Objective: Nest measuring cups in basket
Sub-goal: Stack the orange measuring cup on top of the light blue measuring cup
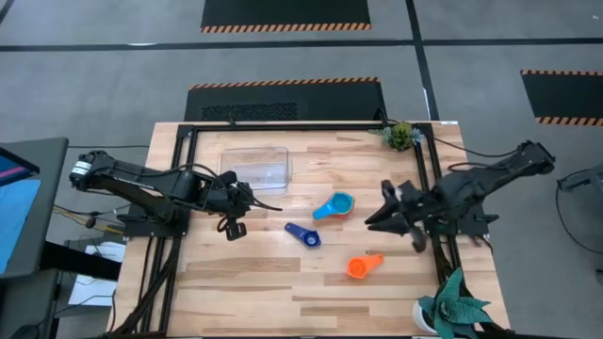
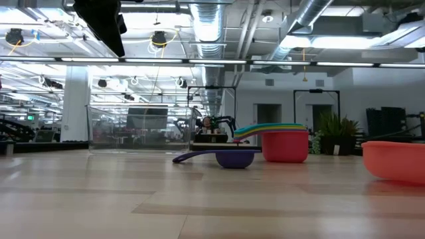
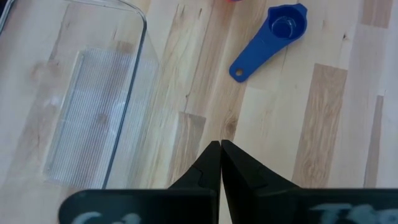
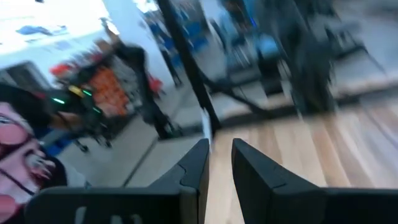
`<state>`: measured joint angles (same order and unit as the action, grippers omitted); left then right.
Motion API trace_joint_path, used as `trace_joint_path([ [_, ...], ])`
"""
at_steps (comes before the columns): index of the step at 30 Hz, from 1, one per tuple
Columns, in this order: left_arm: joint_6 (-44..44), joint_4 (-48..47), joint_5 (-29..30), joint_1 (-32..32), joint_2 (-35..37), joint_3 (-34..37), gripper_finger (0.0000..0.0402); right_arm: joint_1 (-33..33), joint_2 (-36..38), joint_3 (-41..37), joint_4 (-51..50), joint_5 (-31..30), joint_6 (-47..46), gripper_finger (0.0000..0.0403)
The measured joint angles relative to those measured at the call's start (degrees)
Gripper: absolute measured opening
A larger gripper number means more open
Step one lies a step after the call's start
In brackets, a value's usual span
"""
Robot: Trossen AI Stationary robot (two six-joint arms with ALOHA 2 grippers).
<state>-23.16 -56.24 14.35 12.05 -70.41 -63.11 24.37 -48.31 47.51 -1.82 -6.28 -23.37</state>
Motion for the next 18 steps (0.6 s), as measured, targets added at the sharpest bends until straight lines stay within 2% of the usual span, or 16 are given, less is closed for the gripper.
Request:
trace_joint_path([
  [10, 0.02, 0.01, 0.00, 0.00, 0.00, 0.00, 0.0000, 6.32, 2.74, 0.00, 14.36, 0.17, 13.72, 0.0091],
  [18, 0.48, 0.01, 0.00, -0.01, 0.00, 0.00, 0.0000, 7.90, 2.57, 0.00, 15.62, 0.20, 15.91, 0.0091],
])
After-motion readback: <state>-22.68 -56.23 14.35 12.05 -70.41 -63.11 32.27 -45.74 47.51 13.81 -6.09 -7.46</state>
